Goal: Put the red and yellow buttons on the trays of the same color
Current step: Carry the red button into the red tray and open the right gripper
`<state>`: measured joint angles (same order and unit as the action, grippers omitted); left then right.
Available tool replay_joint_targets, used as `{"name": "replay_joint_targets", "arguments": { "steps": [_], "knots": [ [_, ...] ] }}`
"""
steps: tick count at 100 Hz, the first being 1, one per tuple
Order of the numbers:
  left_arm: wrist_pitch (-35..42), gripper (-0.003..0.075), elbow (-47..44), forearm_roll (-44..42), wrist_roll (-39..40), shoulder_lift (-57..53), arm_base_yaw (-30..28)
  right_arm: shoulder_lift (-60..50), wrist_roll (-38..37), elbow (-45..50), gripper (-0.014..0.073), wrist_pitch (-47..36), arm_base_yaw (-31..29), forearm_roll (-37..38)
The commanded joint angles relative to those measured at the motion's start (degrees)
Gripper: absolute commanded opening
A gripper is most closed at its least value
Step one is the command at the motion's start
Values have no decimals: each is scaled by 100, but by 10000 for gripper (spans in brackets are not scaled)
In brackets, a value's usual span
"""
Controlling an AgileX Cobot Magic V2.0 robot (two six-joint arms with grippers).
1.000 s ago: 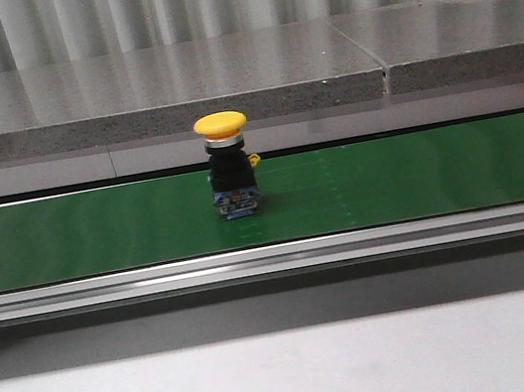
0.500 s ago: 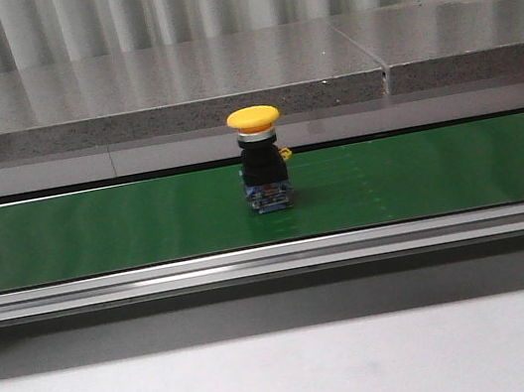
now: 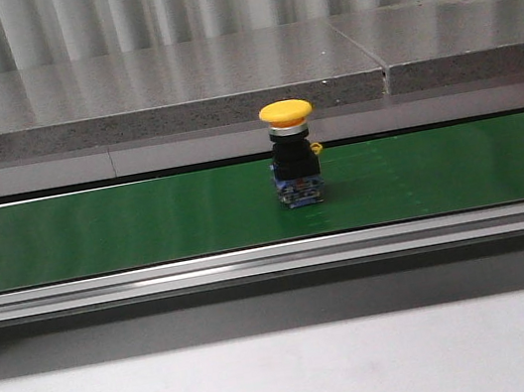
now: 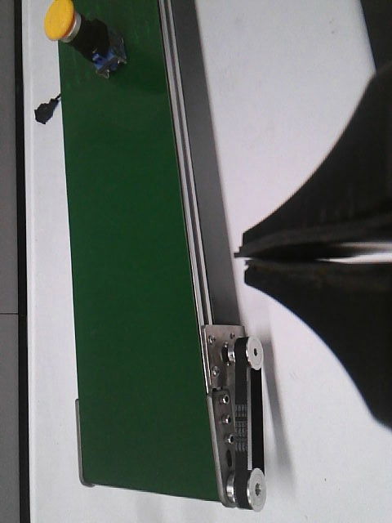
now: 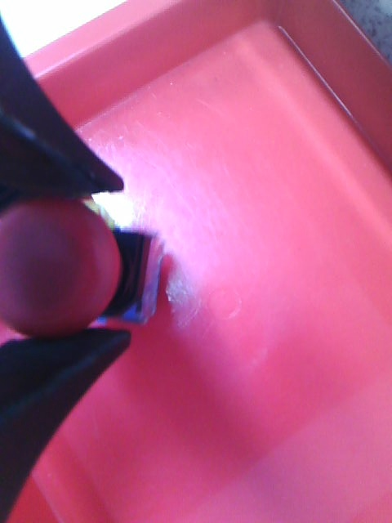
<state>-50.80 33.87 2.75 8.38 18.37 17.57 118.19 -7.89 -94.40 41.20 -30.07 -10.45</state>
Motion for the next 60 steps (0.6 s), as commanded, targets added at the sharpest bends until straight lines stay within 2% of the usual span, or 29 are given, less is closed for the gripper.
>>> {"name": "replay_joint_targets", "arguments": {
  "steps": [1,8,28,60],
  "knots": [
    [410,-20,142,36,0,61,42,-339,22,-216,472,-170,-30,-63],
    [410,-20,142,36,0,61,42,-339,22,-216,500,-190,-30,-63],
    [410,-20,142,36,0,61,42,-467,48,-216,500,-229,-30,-57],
    [410,-20,142,36,0,61,42,-1384,789,-191,498,-111,138,-51]
  ]
}}
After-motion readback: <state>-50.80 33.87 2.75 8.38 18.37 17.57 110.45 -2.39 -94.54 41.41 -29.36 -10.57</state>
